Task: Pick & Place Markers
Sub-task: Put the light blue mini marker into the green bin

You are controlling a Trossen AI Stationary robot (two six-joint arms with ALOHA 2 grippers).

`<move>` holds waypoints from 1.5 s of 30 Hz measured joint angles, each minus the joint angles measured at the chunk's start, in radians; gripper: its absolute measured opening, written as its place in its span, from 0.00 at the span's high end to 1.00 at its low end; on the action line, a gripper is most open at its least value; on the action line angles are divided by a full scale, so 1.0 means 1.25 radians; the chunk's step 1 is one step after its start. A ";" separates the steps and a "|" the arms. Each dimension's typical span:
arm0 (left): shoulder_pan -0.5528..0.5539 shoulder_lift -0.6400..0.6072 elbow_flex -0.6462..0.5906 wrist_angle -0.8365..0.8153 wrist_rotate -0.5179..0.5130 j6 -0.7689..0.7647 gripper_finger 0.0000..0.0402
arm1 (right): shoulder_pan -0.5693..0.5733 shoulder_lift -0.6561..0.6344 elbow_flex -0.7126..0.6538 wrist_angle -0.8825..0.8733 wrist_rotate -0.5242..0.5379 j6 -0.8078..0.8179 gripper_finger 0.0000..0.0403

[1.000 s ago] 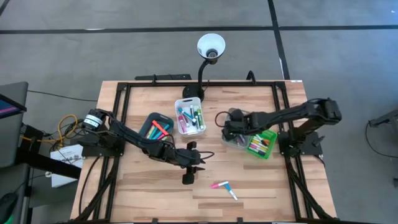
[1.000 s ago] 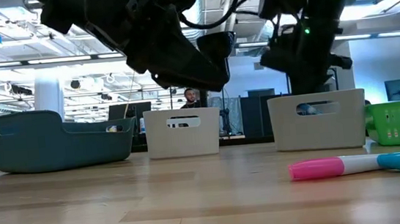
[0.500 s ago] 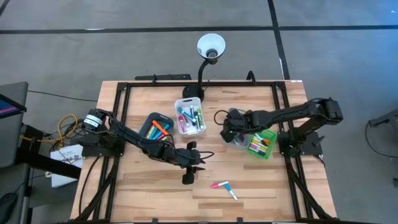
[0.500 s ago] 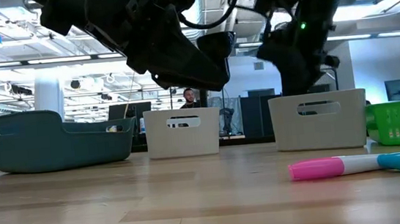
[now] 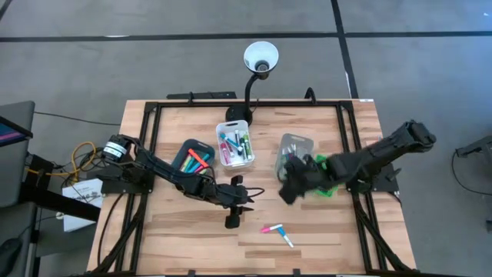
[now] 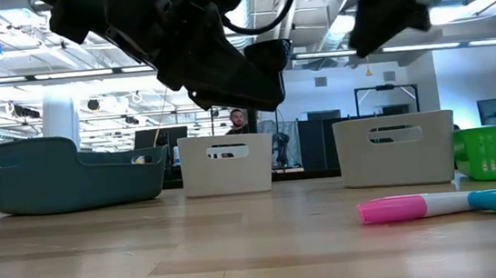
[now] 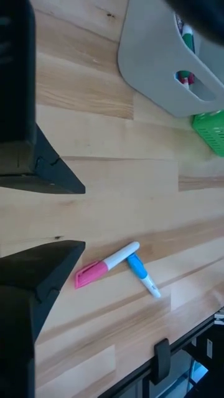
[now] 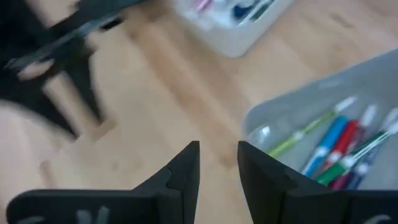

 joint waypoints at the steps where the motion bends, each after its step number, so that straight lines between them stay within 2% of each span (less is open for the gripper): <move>1: -0.001 0.000 0.000 0.000 0.000 0.000 0.68 | 0.032 0.003 0.000 -0.003 0.012 0.020 0.76; 9: -0.001 0.000 0.000 0.000 0.000 0.000 0.68 | 0.262 0.119 -0.002 0.032 0.094 0.187 0.76; 14: -0.001 0.000 0.000 0.005 0.000 0.000 0.68 | 0.352 0.231 -0.002 0.105 0.107 0.195 0.76; 18: -0.001 0.000 0.000 0.006 0.000 -0.022 0.68 | 0.399 0.312 -0.002 0.161 0.140 0.262 0.76; 21: -0.001 0.000 0.000 0.007 0.000 -0.036 0.68 | 0.421 0.350 -0.002 0.193 0.143 0.304 0.76; 25: 0.000 0.001 0.000 0.013 0.000 -0.042 0.68 | 0.438 0.393 -0.002 0.260 0.150 0.300 0.76; 30: 0.007 0.001 0.000 0.020 0.000 -0.042 0.68 | 0.439 0.430 -0.002 0.267 0.150 0.341 0.76; 45: 0.016 0.001 0.000 0.028 0.000 -0.042 0.68 | 0.407 0.457 0.001 0.290 0.084 0.334 0.76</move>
